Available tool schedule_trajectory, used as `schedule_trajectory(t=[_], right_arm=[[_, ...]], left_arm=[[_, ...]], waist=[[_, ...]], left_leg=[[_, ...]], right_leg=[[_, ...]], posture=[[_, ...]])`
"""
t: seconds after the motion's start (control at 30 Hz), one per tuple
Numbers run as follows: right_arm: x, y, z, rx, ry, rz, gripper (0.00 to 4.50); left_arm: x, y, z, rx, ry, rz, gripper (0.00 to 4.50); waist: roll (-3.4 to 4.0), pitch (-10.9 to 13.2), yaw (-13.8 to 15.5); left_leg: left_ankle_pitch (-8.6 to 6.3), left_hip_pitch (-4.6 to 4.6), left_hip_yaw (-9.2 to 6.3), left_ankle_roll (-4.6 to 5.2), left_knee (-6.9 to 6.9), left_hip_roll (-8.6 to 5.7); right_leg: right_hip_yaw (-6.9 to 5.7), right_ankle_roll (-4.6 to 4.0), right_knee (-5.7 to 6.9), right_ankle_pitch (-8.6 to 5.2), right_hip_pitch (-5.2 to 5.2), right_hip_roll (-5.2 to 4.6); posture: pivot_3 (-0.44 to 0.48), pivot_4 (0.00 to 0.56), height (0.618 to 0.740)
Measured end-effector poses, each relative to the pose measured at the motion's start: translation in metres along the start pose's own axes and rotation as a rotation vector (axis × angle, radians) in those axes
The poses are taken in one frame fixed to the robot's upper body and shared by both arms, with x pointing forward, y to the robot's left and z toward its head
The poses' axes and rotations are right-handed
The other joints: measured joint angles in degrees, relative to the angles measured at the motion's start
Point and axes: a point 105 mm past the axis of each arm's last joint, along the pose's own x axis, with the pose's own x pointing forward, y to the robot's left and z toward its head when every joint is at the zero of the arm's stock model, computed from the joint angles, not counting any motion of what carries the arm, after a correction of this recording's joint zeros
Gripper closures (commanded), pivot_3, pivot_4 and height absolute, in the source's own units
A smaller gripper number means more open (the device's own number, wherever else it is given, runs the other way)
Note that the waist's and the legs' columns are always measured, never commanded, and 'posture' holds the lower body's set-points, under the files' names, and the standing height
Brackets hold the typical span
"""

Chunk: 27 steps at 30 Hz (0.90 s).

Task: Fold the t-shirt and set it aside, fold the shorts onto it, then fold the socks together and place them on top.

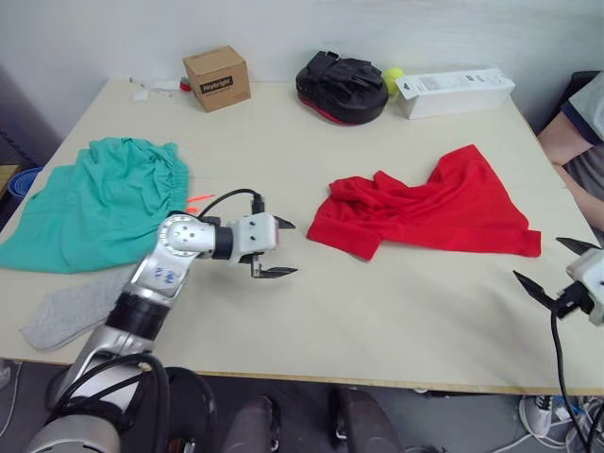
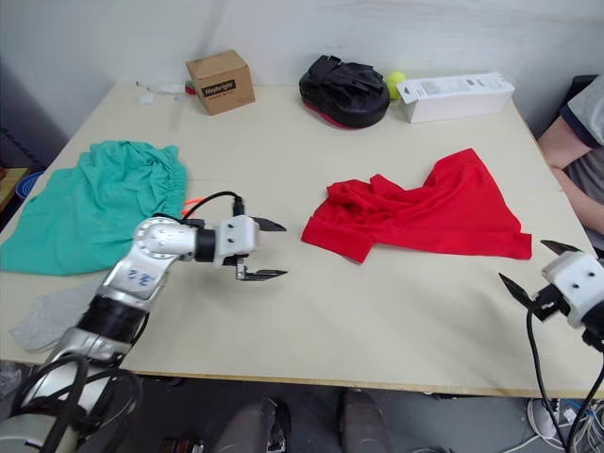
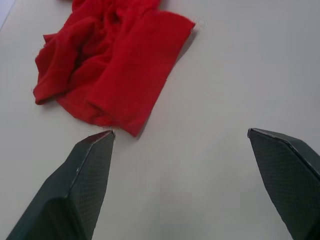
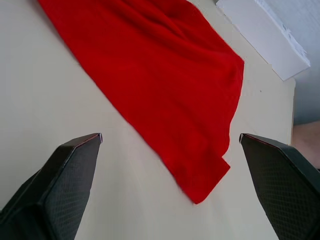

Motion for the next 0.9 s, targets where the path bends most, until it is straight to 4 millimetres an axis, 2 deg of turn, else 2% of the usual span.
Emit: schedule_trajectory(t=[0.1, 0.17, 0.3, 0.37, 0.5, 0.8, 0.83, 0.9], right_arm=[[0.025, 0.0, -0.012, -0.014, 0.093, 0.082, 0.0], [0.037, -0.008, -0.009, -0.037, 0.108, 0.096, 0.0], [0.054, -0.022, -0.008, -0.05, 0.164, 0.097, 0.0], [0.06, -0.028, -0.008, -0.048, 0.2, 0.101, 0.0], [0.069, -0.029, -0.008, 0.0, 0.248, 0.138, 0.97], [0.079, -0.016, -0.001, 0.037, 0.249, 0.259, 4.11], [0.079, -0.014, 0.001, 0.037, 0.243, 0.276, 4.46], [0.077, -0.011, 0.003, 0.034, 0.228, 0.307, 4.46]], left_arm=[[0.03, 0.016, 0.008, 0.01, 0.011, 0.008, 0.04], [0.04, 0.02, 0.007, 0.012, 0.033, 0.005, 0.04], [0.049, 0.028, 0.007, 0.013, 0.053, 0.02, 0.04], [0.051, 0.029, 0.006, 0.009, 0.061, 0.017, 0.46], [0.054, 0.028, 0.002, -0.023, 0.073, 0.009, 1.61], [0.057, 0.026, -0.002, -0.156, 0.048, 0.015, 4.42], [0.056, 0.025, -0.002, -0.17, 0.039, 0.009, 4.5], [0.053, 0.022, -0.003, -0.189, 0.016, 0.001, 4.5]], waist=[[0.0, 0.0, 0.57], [-0.01, 0.01, 0.7], [-0.08, 0.02, 0.57], [-0.1, 0.02, 0.5], [-0.25, -0.07, 0.41], [-0.34, -0.11, -0.29], [-0.34, -0.11, -0.34], [-0.34, -0.11, -0.37]], left_leg=[[-0.01, -0.91, 0.11, 0.14, 0.59, -0.03], [-0.05, -0.94, 0.28, 0.22, 0.71, -0.03], [-0.06, -0.79, 0.42, 0.3, 0.79, -0.03], [-0.06, -0.71, 0.43, 0.34, 0.81, -0.05], [-0.07, -0.71, 0.42, 0.33, 0.82, -0.06], [-0.12, -0.76, 0.42, 0.25, 0.8, -0.06], [-0.12, -0.76, 0.43, 0.23, 0.78, -0.06], [-0.14, -0.78, 0.46, 0.2, 0.73, -0.05]], right_leg=[[0.05, 0.21, 0.16, 0.12, -0.68, -0.03], [0.12, 0.29, 0.26, 0.16, -0.72, -0.04], [0.24, 0.51, 0.03, 0.28, -0.54, -0.1], [0.27, 0.57, 0.01, 0.32, -0.44, -0.14], [0.27, 0.59, 0.0, 0.34, -0.43, -0.17], [0.25, 0.6, 0.01, 0.36, -0.49, -0.19], [0.26, 0.6, 0.01, 0.36, -0.52, -0.18], [0.24, 0.6, 0.02, 0.36, -0.58, -0.17]], posture=[[0.0, 0.15, 0.74], [0.0, 0.15, 0.74], [0.0, 0.15, 0.74], [0.0, 0.15, 0.74], [0.0, 0.15, 0.74], [0.0, 0.15, 0.74], [0.0, 0.15, 0.74], [0.0, 0.15, 0.74]])
